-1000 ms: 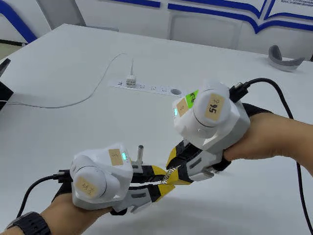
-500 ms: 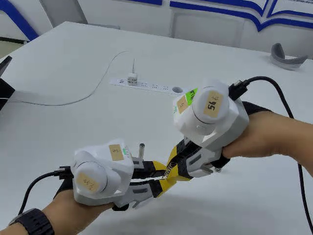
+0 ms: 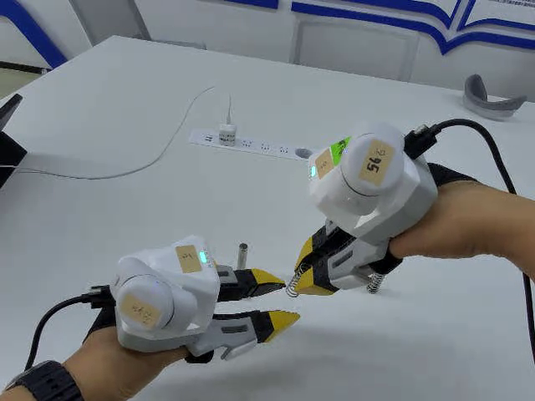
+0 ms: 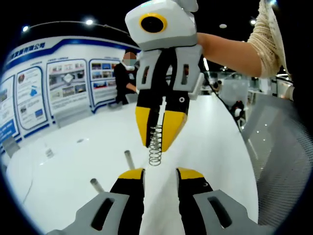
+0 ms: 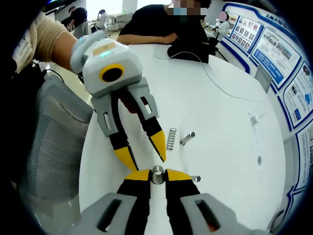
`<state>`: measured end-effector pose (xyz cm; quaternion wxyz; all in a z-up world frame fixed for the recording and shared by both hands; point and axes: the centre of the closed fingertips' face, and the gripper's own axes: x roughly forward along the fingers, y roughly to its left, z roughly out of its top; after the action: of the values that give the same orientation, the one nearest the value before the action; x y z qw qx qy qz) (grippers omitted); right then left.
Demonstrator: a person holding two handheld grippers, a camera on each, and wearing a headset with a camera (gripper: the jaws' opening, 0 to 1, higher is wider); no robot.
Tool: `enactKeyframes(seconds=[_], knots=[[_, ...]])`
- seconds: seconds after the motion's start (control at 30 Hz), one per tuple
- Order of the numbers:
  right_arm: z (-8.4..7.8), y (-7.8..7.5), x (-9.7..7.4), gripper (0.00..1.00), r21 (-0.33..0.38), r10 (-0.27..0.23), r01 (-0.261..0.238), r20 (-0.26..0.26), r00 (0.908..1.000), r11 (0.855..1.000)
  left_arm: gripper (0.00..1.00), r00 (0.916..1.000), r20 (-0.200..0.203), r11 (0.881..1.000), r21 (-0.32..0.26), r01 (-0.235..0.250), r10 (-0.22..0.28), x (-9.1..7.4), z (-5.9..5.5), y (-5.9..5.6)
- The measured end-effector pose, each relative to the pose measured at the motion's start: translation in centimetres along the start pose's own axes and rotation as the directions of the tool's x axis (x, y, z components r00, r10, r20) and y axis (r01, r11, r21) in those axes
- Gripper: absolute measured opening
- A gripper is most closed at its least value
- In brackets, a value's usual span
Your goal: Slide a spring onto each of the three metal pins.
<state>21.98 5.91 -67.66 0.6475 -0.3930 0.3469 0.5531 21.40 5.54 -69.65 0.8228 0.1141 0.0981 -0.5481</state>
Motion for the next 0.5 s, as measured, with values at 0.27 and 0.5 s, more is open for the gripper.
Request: enactKeyframes(seconds=[0.27,0.5], knots=[[-0.8,-1.4,-1.0,0.12,0.025,-0.038,0.038,-0.008,0.9992,0.999,0.31,0.9993,-0.009,0.999,-0.021,-0.037,0.037,-1.2,-0.6,1.1],[-1.3,-2.5,-1.8,0.12,0.047,-0.068,0.068,-0.011,0.9976,0.997,0.34,0.9964,-0.008,0.996,-0.039,-0.085,0.085,-2.6,-0.8,2.6]])
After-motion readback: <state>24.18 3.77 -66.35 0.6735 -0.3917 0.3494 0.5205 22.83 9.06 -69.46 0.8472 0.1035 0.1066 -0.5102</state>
